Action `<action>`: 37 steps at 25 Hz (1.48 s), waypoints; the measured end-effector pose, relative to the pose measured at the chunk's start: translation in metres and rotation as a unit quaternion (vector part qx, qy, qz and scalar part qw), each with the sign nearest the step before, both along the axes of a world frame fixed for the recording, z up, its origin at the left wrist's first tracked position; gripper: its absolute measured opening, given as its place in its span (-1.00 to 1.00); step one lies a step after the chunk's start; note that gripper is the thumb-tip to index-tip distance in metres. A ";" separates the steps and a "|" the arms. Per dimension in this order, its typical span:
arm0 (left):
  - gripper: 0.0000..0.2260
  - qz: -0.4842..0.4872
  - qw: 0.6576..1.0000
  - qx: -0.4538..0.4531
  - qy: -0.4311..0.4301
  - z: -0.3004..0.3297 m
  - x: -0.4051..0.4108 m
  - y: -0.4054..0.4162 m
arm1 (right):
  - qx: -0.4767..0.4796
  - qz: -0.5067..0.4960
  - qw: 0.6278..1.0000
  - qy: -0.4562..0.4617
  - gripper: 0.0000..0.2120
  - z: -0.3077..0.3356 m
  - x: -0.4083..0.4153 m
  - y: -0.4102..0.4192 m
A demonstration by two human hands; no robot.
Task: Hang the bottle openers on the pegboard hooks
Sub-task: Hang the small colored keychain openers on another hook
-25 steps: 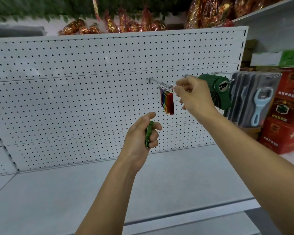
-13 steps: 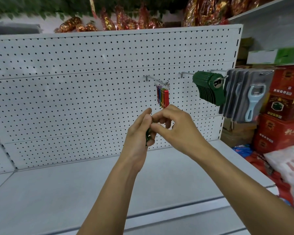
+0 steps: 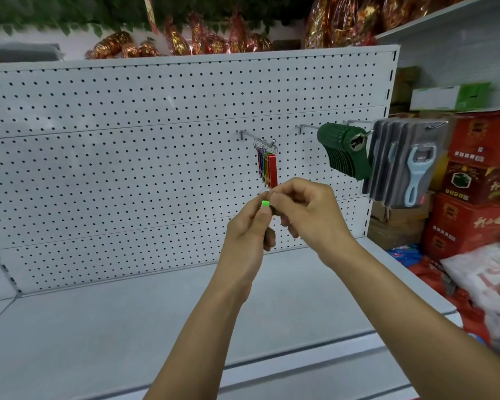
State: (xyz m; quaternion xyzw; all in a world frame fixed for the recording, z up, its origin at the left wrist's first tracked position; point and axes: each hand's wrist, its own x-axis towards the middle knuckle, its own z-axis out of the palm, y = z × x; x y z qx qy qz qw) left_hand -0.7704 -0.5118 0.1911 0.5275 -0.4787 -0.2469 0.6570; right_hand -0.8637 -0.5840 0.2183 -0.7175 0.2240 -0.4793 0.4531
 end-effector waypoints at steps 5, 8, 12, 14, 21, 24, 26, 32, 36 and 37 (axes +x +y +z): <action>-0.70 0.040 0.995 -0.015 -0.093 0.006 0.007 -0.004 | 0.045 -0.024 0.997 -0.053 -0.90 0.025 0.000 -0.018; -0.66 0.066 0.987 -0.017 -0.144 0.017 0.023 -0.012 | 0.053 -0.048 0.995 -0.067 -0.89 0.046 0.005 -0.033; -0.55 0.093 0.969 -0.014 -0.227 0.032 0.046 -0.027 | 0.042 -0.071 0.996 -0.026 -0.88 0.061 0.013 -0.049; -0.49 0.092 0.960 -0.007 -0.265 0.038 0.056 -0.035 | 0.038 -0.071 0.997 0.010 -0.88 0.064 0.018 -0.056; -0.32 0.034 0.937 0.025 -0.348 0.053 0.072 -0.058 | 0.015 -0.039 0.996 0.083 -0.87 0.061 0.026 -0.068; -0.19 0.010 0.923 0.037 -0.383 0.058 0.079 -0.067 | -0.007 -0.056 0.995 0.084 -0.90 0.055 0.027 -0.074; -0.10 0.007 0.909 0.038 -0.414 0.060 0.084 -0.072 | -0.051 -0.109 0.990 0.070 -0.85 0.046 0.028 -0.073; 0.01 0.026 0.870 0.008 -0.493 0.057 0.097 -0.086 | -0.197 -0.257 0.932 0.164 -0.53 0.031 0.038 -0.057; 0.01 0.042 0.852 -0.010 -0.521 0.055 0.101 -0.092 | -0.227 -0.292 0.906 0.206 -0.61 0.032 0.046 -0.066; 0.01 0.046 0.850 -0.012 -0.525 0.055 0.103 -0.094 | -0.233 -0.293 0.904 0.209 -0.63 0.030 0.047 -0.068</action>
